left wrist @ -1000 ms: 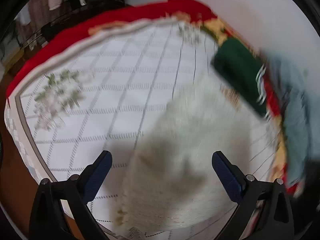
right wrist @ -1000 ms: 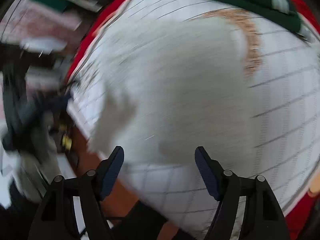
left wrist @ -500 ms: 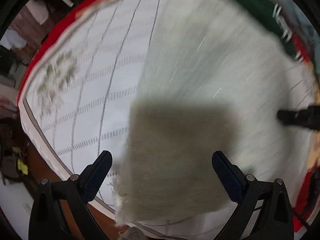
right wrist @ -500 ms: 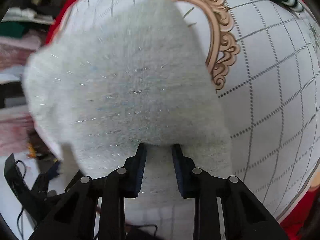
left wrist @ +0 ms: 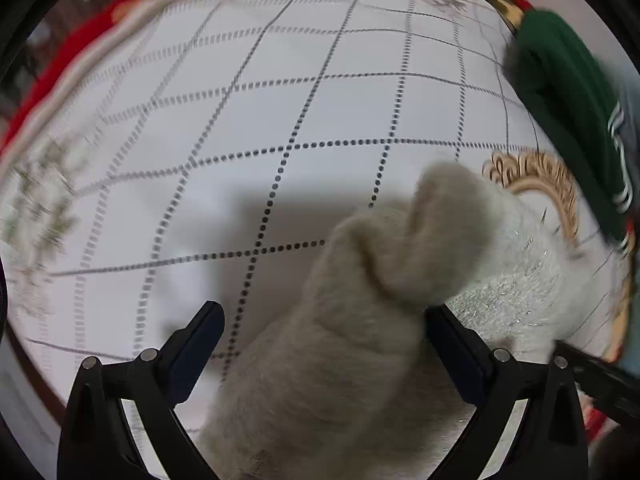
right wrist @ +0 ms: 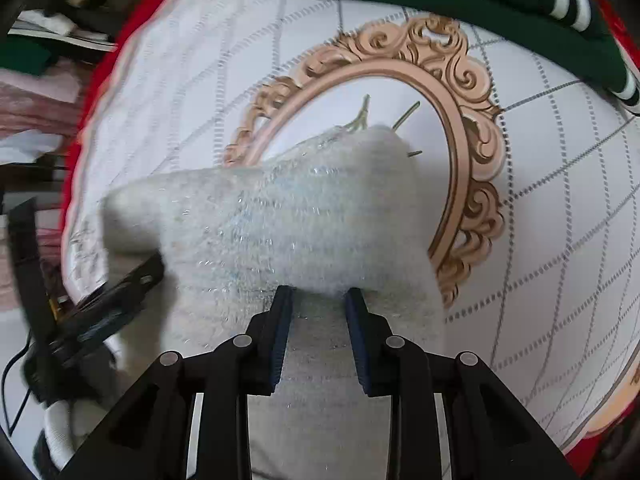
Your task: Fold large clothes
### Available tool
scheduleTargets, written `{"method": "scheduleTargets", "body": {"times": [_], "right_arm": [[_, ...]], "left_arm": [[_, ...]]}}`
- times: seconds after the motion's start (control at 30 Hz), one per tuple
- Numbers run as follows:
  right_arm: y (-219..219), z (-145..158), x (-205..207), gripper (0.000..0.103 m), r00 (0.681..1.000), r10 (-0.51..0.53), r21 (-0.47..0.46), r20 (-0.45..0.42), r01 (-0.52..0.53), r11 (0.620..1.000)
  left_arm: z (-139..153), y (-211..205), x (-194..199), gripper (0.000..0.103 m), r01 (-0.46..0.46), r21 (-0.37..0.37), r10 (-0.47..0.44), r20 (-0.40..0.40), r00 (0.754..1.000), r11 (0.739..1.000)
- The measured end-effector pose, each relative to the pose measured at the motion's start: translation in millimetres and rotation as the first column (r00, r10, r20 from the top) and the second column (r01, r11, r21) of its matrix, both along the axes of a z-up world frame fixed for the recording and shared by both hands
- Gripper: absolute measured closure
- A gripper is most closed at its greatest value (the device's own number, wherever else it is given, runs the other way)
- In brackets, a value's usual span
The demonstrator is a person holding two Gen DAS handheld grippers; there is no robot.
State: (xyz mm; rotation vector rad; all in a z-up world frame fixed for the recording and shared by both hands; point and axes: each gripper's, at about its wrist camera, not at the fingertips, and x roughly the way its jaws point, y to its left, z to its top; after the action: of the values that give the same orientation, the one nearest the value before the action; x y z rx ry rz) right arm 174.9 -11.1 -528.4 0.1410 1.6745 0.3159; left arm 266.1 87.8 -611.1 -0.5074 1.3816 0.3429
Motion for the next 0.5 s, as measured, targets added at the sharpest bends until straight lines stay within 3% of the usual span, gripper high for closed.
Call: {"method": "scheduleTargets", "body": {"times": [0.07, 0.17, 0.2, 0.23, 0.3, 0.37, 0.5], "right_arm": [[-1, -3, 9, 0.072, 1.000, -0.001, 0.009, -0.023, 0.001, 1.000], [-14, 6, 17, 0.070, 0.996, 0.035, 0.115, -0.083, -0.026, 0.993], [-24, 13, 16, 0.061, 0.995, 0.048, 0.189, -0.083, -0.032, 0.981], [-37, 20, 14, 0.040, 0.996, 0.043, 0.264, -0.075, -0.021, 0.964], [-63, 29, 9, 0.009, 1.000, 0.015, 0.319, -0.027, -0.005, 0.948], [-83, 21, 5, 0.008, 1.000, 0.013, 0.370, -0.004, -0.010, 0.929], [-93, -42, -3, 0.008, 0.988, 0.024, 0.499, -0.155, 0.057, 0.865]], "left_arm": [[-1, 5, -1, 0.000, -0.011, -0.029, 0.011, 0.010, 1.000, 1.000], [20, 7, -15, 0.000, -0.033, -0.048, 0.035, 0.042, 0.999, 0.998], [36, 7, -27, 0.000, -0.039, -0.047, 0.042, 0.073, 0.996, 0.998], [47, 7, -38, 0.000, -0.048, -0.050, 0.053, 0.098, 0.994, 0.998], [76, 3, -73, 0.000, -0.096, -0.064, 0.105, 0.146, 0.984, 0.993], [88, 1, -110, 0.000, -0.151, -0.098, 0.166, 0.160, 0.973, 0.984], [85, -9, -178, 0.000, -0.281, -0.172, 0.302, 0.106, 0.947, 0.944]]}}
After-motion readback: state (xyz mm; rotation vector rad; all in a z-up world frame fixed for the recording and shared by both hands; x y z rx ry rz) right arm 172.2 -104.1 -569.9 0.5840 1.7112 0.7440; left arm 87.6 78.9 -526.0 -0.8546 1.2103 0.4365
